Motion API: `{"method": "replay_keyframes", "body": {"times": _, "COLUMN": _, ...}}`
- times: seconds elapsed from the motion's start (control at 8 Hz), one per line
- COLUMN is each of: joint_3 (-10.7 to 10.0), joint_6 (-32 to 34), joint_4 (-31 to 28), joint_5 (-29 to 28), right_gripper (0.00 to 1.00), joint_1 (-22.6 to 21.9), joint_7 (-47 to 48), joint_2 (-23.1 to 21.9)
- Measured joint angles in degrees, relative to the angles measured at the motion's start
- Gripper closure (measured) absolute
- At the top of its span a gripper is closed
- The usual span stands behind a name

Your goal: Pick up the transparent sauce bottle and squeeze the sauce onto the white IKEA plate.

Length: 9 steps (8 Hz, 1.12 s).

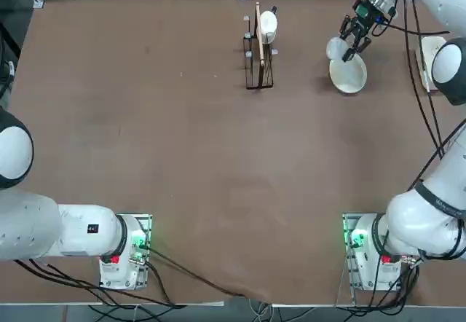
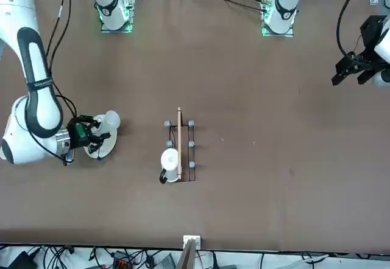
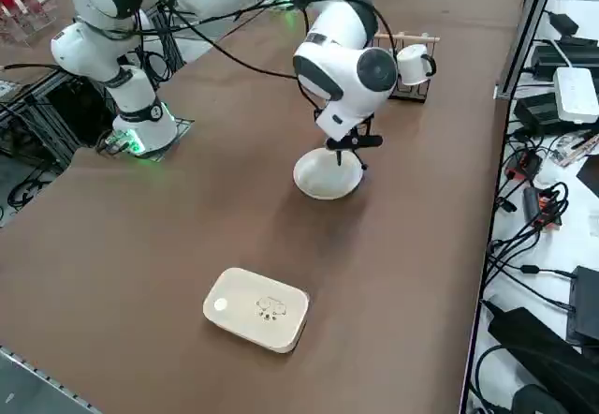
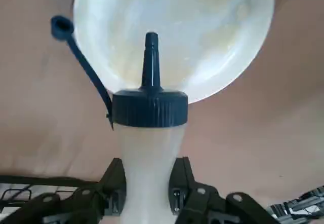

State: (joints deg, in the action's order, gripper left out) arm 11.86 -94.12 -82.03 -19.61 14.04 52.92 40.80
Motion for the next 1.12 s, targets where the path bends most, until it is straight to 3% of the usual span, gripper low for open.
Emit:
{"method": "replay_keyframes", "body": {"times": 0.75, "joint_3": 0.0, "joint_6": 4.8, "joint_4": -1.0, "joint_5": -0.1, "right_gripper": 0.56, "joint_1": 4.8, "joint_7": -3.5, "joint_2": 0.0}}
{"method": "replay_keyframes", "body": {"times": 1.12, "joint_3": 0.3, "joint_6": 5.0, "joint_4": -5.5, "joint_5": -0.5, "right_gripper": 0.56, "joint_1": 4.8, "joint_7": -3.8, "joint_2": -2.6}}
